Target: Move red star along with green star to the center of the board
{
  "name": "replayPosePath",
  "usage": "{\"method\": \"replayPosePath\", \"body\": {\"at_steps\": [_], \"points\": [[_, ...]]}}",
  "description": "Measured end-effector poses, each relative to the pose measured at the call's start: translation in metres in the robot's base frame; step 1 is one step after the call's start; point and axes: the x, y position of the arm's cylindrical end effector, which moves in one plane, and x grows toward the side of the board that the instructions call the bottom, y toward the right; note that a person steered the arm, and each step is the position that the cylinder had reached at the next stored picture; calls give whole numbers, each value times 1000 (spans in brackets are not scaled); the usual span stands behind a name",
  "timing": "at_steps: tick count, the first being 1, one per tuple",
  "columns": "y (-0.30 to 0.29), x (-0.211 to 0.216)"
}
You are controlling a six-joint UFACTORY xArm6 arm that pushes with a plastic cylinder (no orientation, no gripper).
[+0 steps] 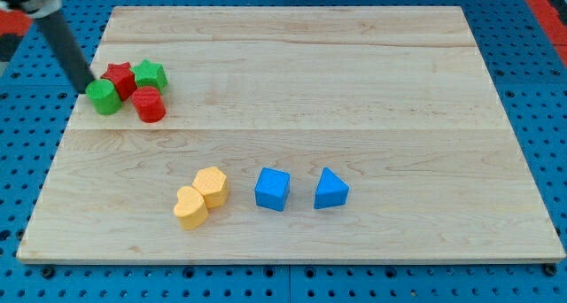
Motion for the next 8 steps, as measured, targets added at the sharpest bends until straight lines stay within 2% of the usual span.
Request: {"method": "replayPosePath", "body": {"at_steps": [2,3,4,6,7,8], "points": [[109,-7],[87,-27],[122,-70],[148,13],[109,-6],[99,27]]}}
